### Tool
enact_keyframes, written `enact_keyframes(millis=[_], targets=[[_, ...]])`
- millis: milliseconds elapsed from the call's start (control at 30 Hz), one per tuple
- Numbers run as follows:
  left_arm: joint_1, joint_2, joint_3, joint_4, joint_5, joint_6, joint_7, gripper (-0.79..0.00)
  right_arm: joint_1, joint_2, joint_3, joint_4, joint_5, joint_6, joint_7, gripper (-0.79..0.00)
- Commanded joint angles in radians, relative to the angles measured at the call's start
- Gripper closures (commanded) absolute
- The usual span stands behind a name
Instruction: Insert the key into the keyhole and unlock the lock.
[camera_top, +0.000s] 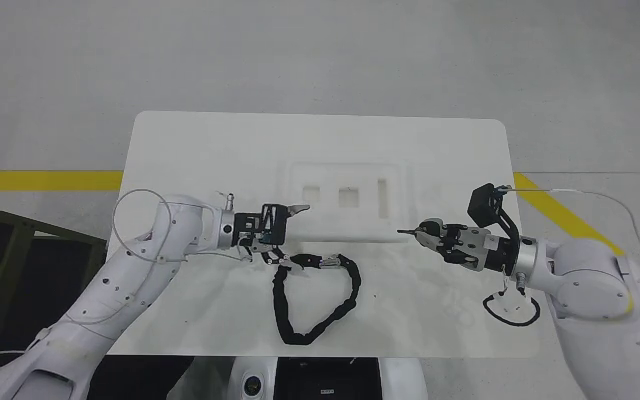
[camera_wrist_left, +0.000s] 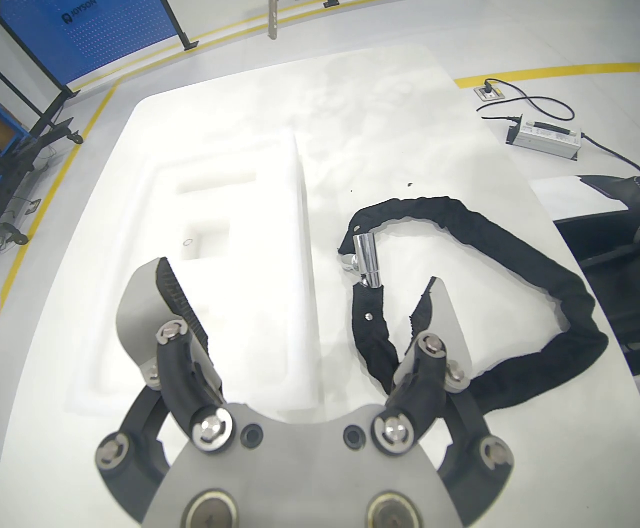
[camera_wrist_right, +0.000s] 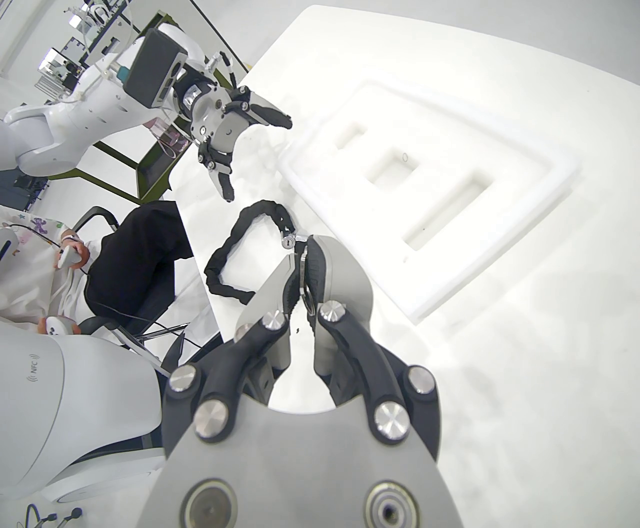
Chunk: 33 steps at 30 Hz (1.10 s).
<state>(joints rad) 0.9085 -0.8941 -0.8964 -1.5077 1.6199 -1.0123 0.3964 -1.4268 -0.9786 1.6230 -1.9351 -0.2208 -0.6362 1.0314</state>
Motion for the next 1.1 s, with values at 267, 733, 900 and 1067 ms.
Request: enact_keyframes(millis=[267,733,900,1067], targets=[[0.001,0.000,-0.001,0.000,0.000,0.000,0.000,-0.785,0.000,0.000,0.000,0.000,0.000,0.000,0.000,0.000],[0.027,-0.003,0.051,-0.068,-0.010,0.000,-0.108,-0.785,0.000,0.000,0.000,0.000,0.000,0.000,0.000,0.000],[0.017,0.002,0.125,-0.110,-0.048,0.000,-0.189,-0.785,0.000,0.000,0.000,0.000,0.000,0.000,0.000,0.000],[0.003,0.008,0.182,-0.139,-0.087,0.000,-0.261,-0.785,0.000,0.000,0.000,0.000,0.000,0.000,0.000,0.000]])
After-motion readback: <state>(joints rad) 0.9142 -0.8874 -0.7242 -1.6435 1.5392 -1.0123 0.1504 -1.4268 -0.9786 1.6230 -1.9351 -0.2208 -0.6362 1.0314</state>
